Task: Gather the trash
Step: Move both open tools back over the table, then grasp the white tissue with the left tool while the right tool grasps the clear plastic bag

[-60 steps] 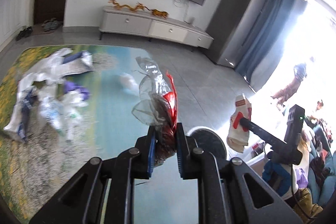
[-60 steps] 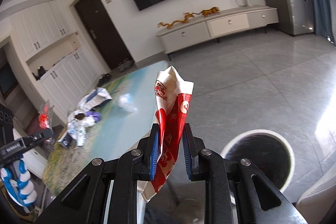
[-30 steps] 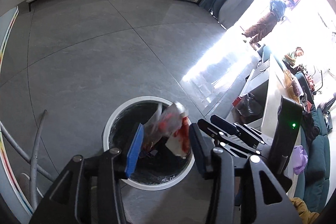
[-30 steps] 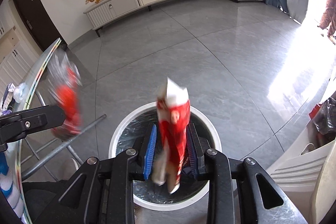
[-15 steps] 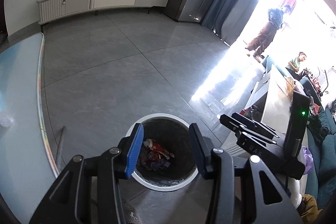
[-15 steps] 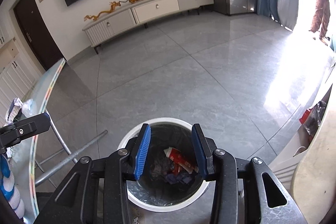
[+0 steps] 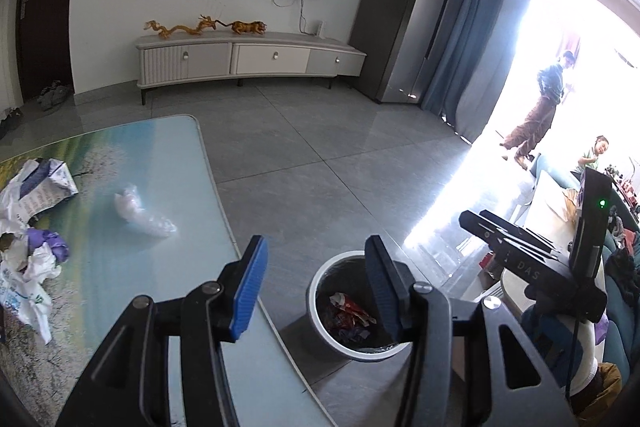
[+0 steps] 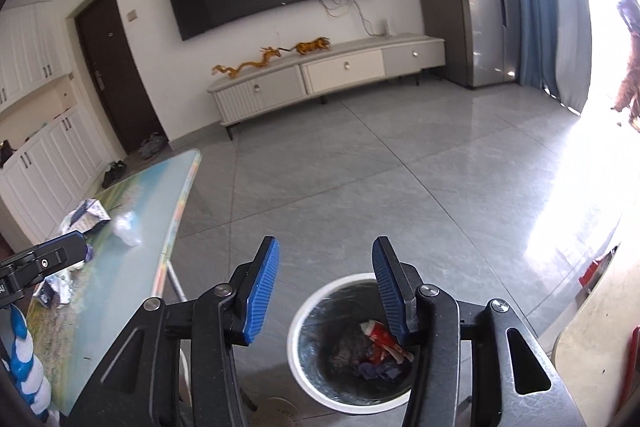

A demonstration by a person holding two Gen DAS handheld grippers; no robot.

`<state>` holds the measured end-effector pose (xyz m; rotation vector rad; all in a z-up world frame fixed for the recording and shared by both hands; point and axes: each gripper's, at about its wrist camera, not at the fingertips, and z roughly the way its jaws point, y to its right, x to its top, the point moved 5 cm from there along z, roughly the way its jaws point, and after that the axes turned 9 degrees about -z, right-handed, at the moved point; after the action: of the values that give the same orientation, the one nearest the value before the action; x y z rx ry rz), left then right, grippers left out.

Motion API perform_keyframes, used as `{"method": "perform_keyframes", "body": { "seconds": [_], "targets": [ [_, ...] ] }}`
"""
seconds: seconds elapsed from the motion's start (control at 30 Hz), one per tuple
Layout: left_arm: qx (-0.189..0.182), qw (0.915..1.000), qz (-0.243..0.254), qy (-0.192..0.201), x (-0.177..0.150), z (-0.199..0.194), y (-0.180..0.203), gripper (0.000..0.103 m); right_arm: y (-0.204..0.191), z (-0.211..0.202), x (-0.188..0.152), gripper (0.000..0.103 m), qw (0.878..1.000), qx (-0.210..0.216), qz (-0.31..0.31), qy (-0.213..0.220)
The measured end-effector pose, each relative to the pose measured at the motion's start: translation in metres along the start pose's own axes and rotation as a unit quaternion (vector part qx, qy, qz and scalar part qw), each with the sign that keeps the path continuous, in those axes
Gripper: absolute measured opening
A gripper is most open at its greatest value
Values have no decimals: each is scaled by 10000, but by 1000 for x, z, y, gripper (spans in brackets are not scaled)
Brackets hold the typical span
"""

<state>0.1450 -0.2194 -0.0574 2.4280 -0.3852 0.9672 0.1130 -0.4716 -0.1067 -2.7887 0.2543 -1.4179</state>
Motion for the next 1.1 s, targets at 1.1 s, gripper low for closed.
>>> {"method": "perform_keyframes", "body": {
  "seconds": [1.1],
  "targets": [
    [1144,9805,-1483,-601,24,-34,-264,49,-206,90,37,56,9746,1803,-1283,-333]
  ]
}}
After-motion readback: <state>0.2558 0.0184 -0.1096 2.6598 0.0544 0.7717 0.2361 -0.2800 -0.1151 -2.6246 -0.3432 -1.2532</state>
